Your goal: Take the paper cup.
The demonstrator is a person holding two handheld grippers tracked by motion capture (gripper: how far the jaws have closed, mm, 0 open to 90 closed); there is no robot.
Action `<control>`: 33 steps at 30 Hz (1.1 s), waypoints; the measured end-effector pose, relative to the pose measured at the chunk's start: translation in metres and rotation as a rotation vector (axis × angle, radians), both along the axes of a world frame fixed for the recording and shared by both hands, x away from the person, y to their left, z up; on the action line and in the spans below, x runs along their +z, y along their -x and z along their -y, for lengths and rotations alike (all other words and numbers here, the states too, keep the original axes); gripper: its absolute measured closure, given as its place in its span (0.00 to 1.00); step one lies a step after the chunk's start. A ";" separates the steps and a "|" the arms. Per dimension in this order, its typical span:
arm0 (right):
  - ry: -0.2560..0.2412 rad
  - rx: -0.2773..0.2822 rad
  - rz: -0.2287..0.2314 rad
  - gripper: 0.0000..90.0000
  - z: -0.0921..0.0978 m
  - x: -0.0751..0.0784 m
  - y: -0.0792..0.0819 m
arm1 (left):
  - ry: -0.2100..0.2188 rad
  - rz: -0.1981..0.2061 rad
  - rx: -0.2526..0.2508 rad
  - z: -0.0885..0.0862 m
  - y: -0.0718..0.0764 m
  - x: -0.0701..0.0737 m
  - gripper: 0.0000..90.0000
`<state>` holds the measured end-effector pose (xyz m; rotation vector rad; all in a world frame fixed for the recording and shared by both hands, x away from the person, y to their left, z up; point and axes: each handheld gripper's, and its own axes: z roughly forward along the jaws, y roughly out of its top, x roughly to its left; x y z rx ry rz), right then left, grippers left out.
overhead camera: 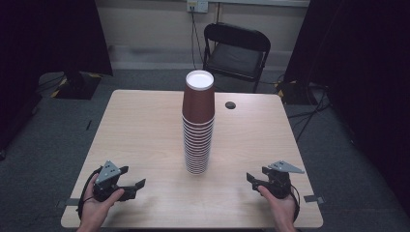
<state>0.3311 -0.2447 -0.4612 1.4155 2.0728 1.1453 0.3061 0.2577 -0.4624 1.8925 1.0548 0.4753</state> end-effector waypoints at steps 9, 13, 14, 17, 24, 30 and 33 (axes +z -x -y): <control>-0.080 0.081 0.023 0.30 -0.010 0.010 0.002 | 0.028 -0.028 -0.005 -0.002 -0.004 -0.002 0.19; -0.089 0.133 0.037 0.30 -0.018 0.017 0.004 | 0.015 -0.007 -0.019 0.001 -0.003 -0.001 0.19; -0.089 0.145 0.047 0.30 -0.020 0.020 0.005 | 0.010 0.000 -0.021 0.001 -0.002 0.000 0.19; -0.107 0.169 0.068 0.30 -0.024 0.028 0.006 | 0.015 0.011 -0.019 0.003 0.000 0.001 0.18; -0.141 0.209 0.112 0.30 -0.028 0.050 0.000 | 0.024 -0.015 -0.001 0.004 -0.003 -0.002 0.19; -0.154 0.248 0.157 0.23 -0.040 0.071 -0.010 | 0.023 -0.012 0.005 0.002 -0.002 -0.001 0.19; -0.168 0.267 0.181 0.21 -0.047 0.081 -0.013 | 0.017 -0.008 0.004 0.001 -0.001 -0.001 0.18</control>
